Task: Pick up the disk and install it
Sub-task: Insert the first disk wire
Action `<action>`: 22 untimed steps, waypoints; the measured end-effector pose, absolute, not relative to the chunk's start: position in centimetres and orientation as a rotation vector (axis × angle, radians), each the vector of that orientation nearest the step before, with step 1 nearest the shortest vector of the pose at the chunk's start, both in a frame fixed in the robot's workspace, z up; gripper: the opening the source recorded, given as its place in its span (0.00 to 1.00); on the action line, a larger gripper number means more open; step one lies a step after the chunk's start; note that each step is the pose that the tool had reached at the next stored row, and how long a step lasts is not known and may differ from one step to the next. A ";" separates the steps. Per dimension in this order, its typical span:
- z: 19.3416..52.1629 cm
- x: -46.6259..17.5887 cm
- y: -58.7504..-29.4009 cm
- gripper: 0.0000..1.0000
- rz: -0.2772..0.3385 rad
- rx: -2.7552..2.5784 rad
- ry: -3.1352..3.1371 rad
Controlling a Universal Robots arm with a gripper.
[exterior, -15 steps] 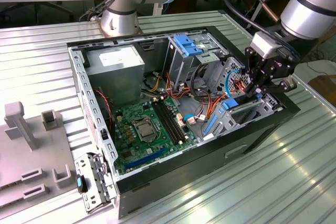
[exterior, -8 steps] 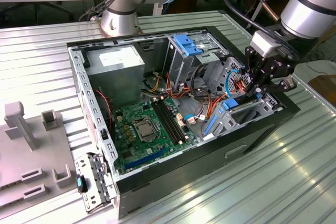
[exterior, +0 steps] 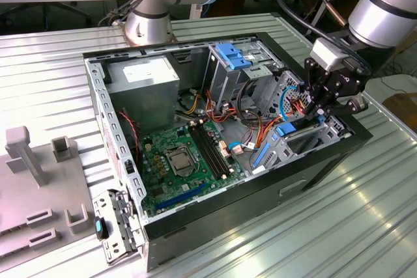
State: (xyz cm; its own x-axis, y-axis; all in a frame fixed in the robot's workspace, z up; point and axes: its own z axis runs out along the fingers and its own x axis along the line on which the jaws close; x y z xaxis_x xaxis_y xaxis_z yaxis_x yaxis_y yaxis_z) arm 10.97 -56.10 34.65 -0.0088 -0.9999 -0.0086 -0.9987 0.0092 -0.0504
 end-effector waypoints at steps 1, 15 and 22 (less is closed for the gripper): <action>34.6 11.0 -56.1 0.16 -0.046 -2.182 2.202; 34.1 11.0 -56.3 0.16 -0.040 -2.179 2.199; 34.0 11.0 -56.4 0.16 -0.038 -2.178 2.198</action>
State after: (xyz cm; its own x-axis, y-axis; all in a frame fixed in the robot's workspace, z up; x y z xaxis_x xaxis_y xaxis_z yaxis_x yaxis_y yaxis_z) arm 10.97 -56.36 34.04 -0.0087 -0.9998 -0.0157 -0.9987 0.0095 -0.0504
